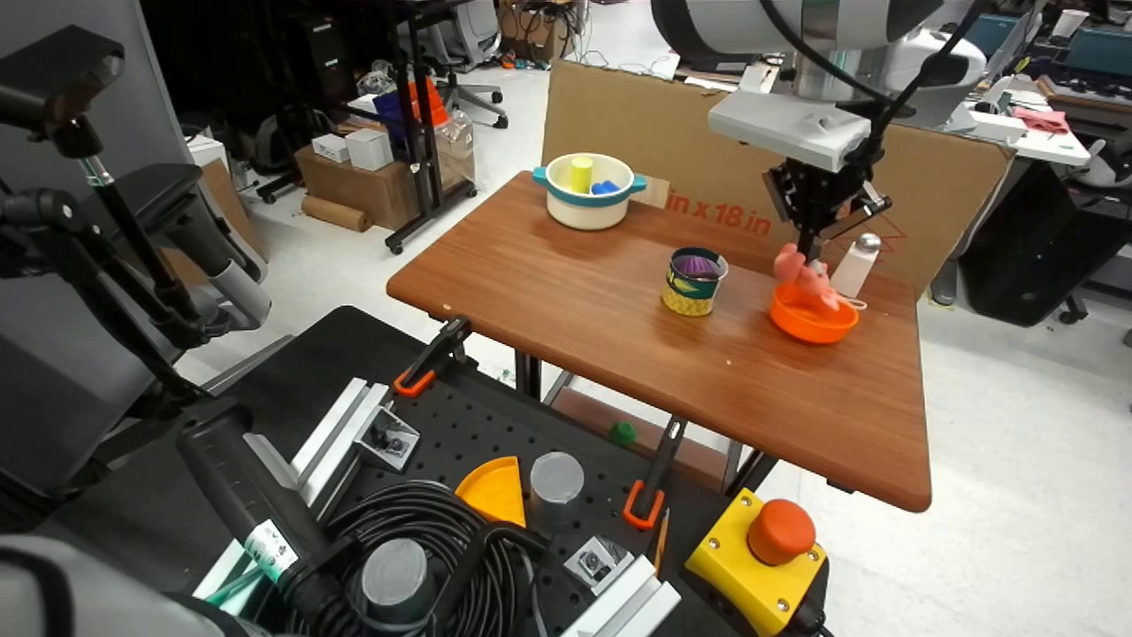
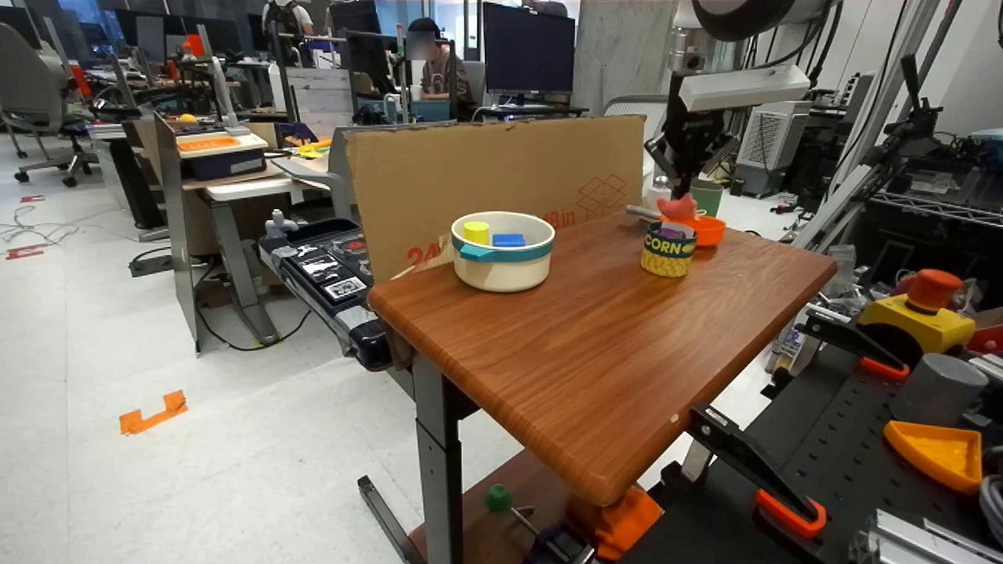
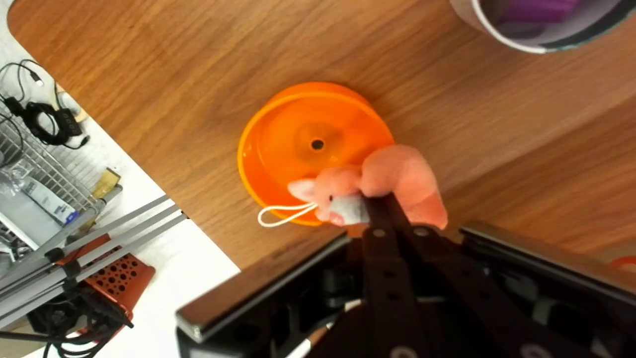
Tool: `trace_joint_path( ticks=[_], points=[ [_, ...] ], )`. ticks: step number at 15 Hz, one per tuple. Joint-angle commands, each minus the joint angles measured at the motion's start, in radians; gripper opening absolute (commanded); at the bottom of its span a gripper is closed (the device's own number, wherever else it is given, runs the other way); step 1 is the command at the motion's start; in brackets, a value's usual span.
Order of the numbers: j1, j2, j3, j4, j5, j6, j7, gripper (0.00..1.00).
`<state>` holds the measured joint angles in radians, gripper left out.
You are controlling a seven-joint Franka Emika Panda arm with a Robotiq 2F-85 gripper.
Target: Uncover the can and put the pink ball inside and the red plush to the white bowl
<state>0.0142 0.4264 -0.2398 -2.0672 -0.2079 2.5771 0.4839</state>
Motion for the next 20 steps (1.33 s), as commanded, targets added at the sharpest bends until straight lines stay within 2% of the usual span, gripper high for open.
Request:
trace_joint_path(
  ticks=[1, 6, 11, 13, 16, 18, 20],
  points=[
    [0.030, -0.076, -0.012, -0.055, -0.022, 0.047, 0.009, 0.00],
    [0.035, -0.144, 0.000, -0.099, -0.027, 0.082, -0.004, 0.00],
    [0.008, -0.255, 0.073, -0.192, 0.038, 0.075, -0.136, 0.00],
    [-0.004, -0.300, 0.116, -0.229, 0.099, 0.050, -0.219, 0.00],
    [-0.026, -0.362, 0.195, -0.266, 0.291, -0.043, -0.436, 0.00],
    [-0.024, -0.389, 0.215, -0.271, 0.370, -0.124, -0.540, 0.00],
    [-0.017, -0.407, 0.218, -0.272, 0.391, -0.186, -0.584, 0.00]
  ],
)
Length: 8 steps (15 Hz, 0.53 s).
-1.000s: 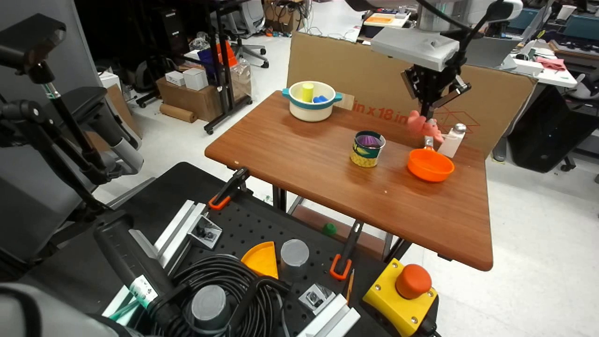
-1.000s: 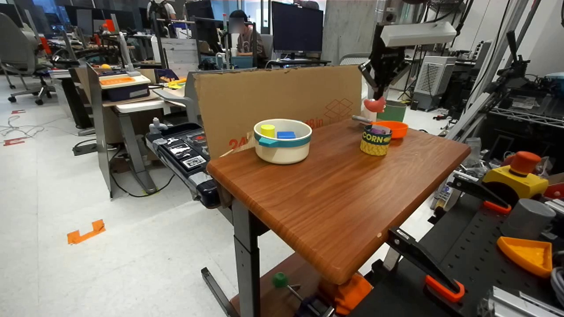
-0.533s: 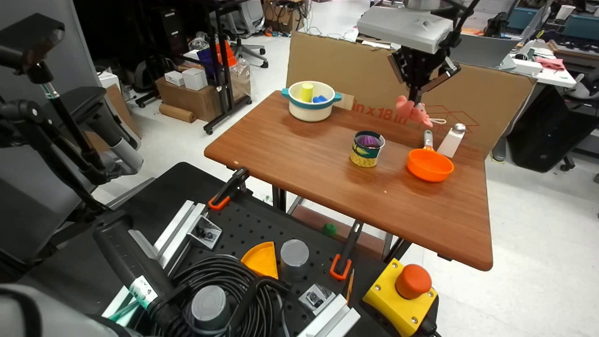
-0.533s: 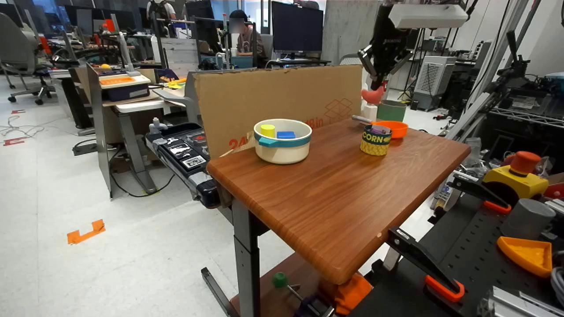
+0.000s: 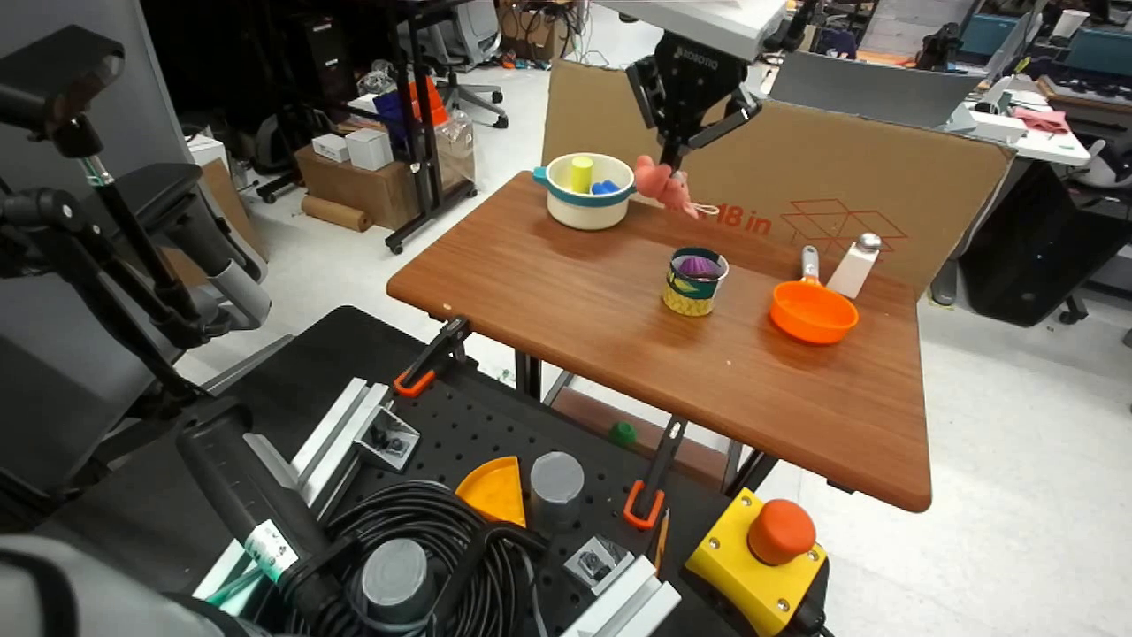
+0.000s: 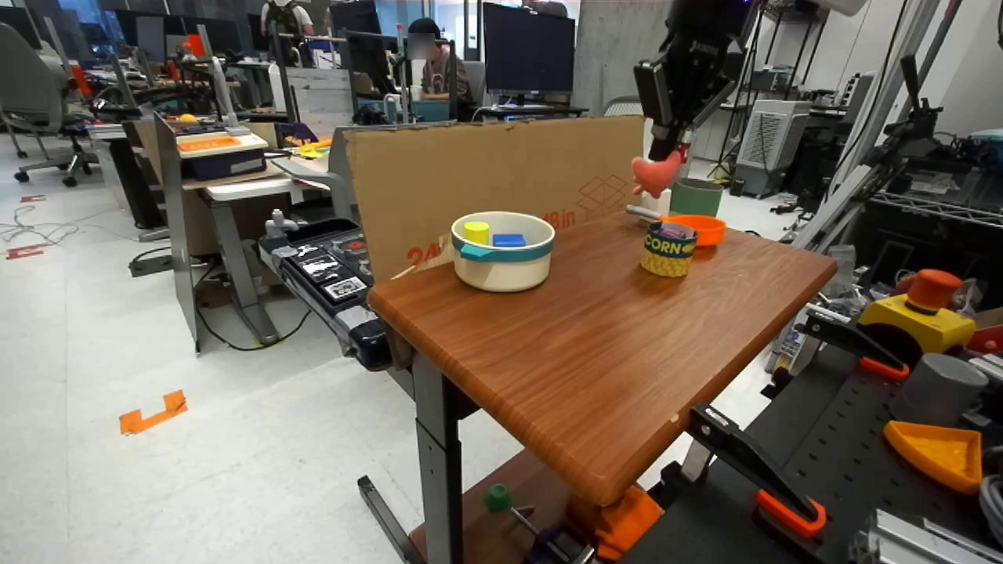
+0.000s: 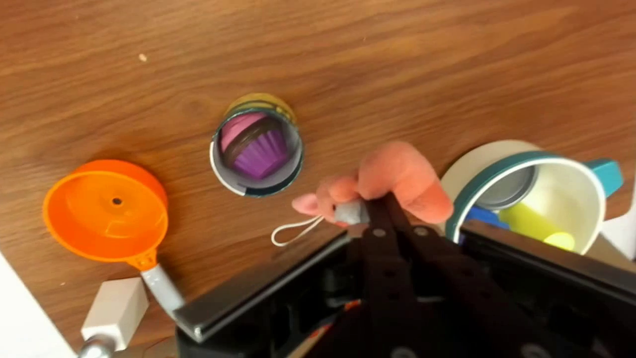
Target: Uncover the can and put the pink ball inside and the red plush to the white bowl
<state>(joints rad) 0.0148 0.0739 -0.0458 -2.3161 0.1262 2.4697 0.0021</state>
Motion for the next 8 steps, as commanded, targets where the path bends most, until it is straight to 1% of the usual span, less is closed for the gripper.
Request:
trace_joint_path(
  ticks=[1, 2, 4, 8],
  points=[
    [-0.015, -0.061, 0.025, -0.023, 0.060, -0.098, -0.113, 0.00],
    [-0.012, -0.067, 0.024, -0.030, 0.045, -0.085, -0.102, 0.00],
    [-0.007, -0.087, 0.026, -0.069, 0.017, 0.019, -0.070, 0.00],
    [0.000, -0.118, 0.035, -0.113, 0.001, 0.101, -0.064, 0.00]
  ],
)
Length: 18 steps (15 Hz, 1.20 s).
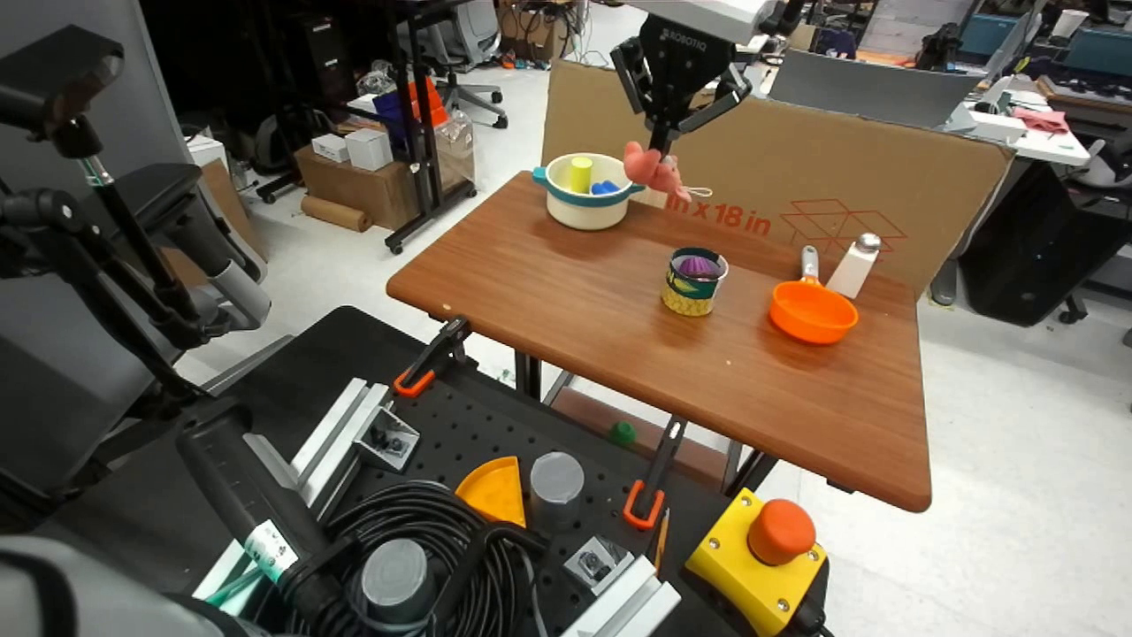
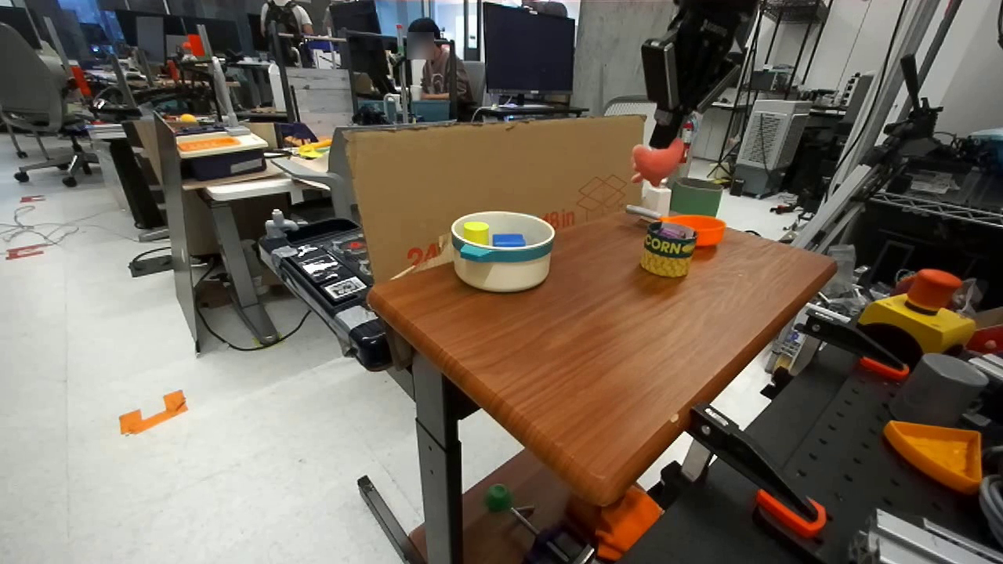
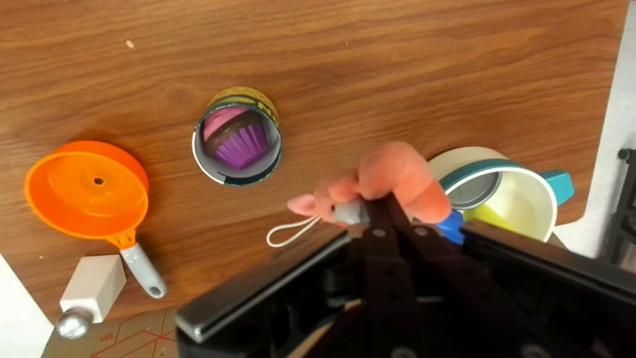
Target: Uncover the can and put the pink ball inside and the red plush to the white bowl
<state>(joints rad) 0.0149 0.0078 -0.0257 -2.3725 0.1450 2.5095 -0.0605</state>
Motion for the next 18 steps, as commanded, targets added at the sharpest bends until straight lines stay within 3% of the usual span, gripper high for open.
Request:
trace_joint_path(
  ticks=[1, 6, 14, 16, 18],
  points=[
    [0.002, -0.059, 0.019, -0.066, -0.024, 0.070, 0.002, 0.00],
    [0.010, -0.102, 0.045, -0.108, -0.076, 0.080, 0.031, 0.00],
    [0.018, -0.170, 0.094, -0.191, -0.300, 0.089, 0.125, 0.00],
    [0.028, -0.188, 0.107, -0.214, -0.310, 0.102, 0.122, 0.00],
    [0.060, -0.196, 0.103, -0.226, -0.222, 0.106, 0.045, 0.00]
  ],
)
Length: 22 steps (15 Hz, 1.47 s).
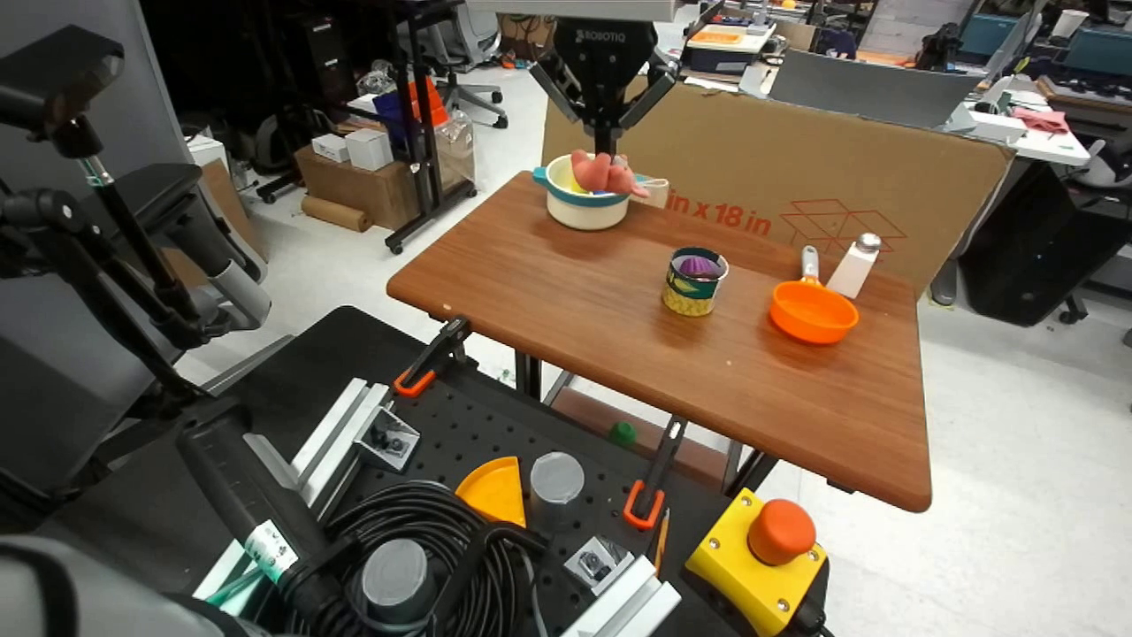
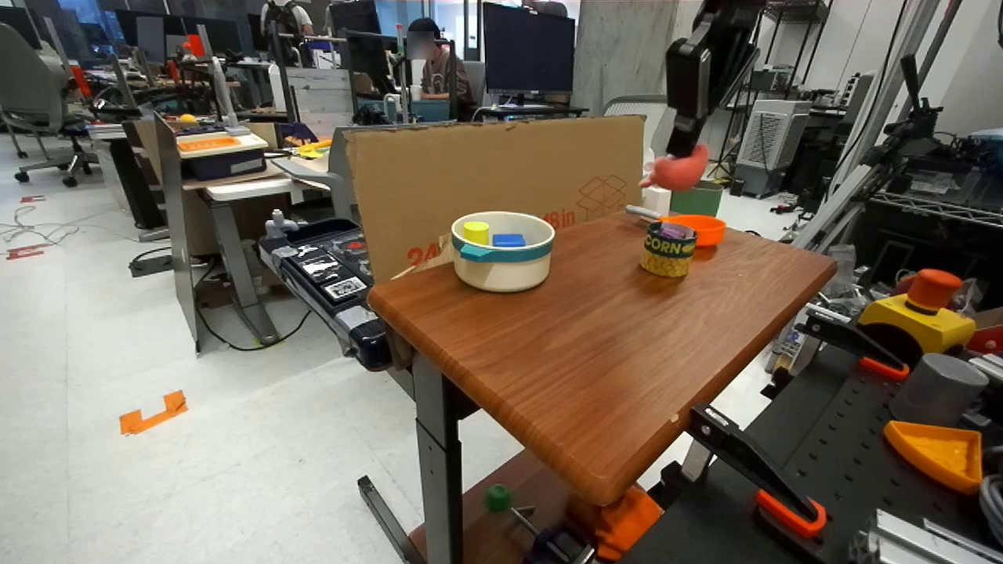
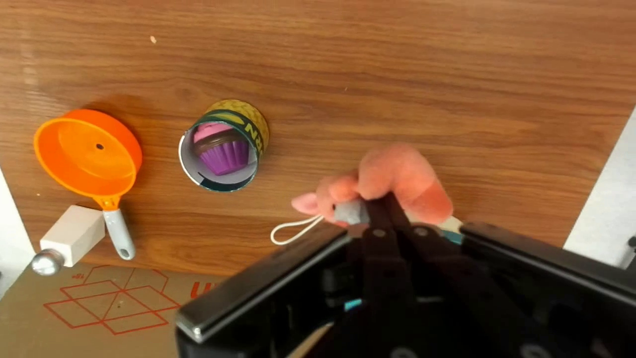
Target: Uncover the can and put the pink ball inside and the red plush to the white bowl
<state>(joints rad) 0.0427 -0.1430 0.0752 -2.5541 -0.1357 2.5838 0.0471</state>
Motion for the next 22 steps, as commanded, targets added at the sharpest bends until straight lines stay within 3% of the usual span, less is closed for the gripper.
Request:
trace_joint_path(
  ticks=[1, 7, 11, 15, 22],
  points=[
    [0.045, -0.047, -0.001, -0.049, 0.090, 0.039, -0.084, 0.00],
    [0.100, -0.037, -0.017, -0.057, 0.287, 0.177, -0.181, 0.00],
    [0.098, -0.015, -0.023, -0.048, 0.324, 0.286, -0.175, 0.00],
    [0.076, 0.025, -0.028, -0.021, 0.290, 0.341, -0.117, 0.00],
    [-0.020, 0.143, -0.021, 0.049, 0.038, 0.372, 0.124, 0.00]
  ],
)
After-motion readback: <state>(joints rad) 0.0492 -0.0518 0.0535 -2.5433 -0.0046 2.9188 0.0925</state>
